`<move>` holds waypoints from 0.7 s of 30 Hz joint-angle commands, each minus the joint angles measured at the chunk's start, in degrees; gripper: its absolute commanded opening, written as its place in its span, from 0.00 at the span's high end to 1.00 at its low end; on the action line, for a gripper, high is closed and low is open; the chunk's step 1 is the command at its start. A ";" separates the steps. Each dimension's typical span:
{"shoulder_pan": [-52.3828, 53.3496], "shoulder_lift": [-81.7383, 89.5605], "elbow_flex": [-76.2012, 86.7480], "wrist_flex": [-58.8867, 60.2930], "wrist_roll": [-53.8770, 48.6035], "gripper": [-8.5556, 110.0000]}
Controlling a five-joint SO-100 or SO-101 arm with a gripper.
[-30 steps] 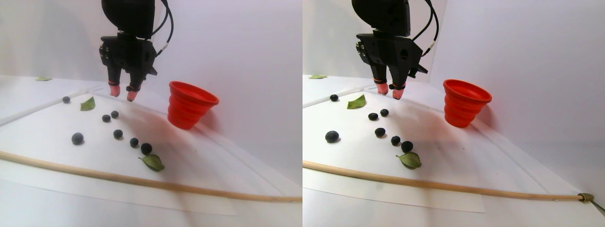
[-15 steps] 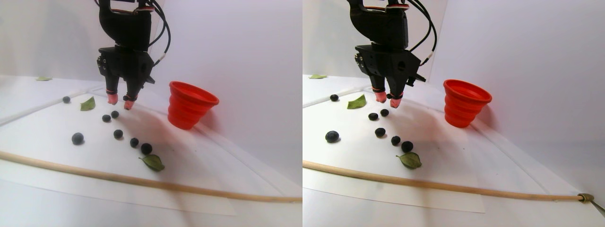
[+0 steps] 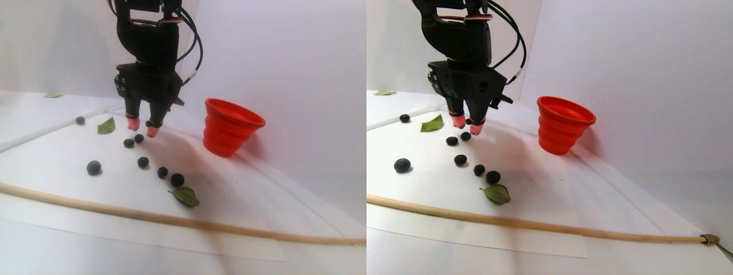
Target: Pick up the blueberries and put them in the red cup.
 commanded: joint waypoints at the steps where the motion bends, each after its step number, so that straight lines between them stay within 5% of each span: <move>1: 0.00 0.53 -3.25 -1.05 0.35 0.76; 21: -0.53 -3.52 -4.66 -4.48 1.67 0.76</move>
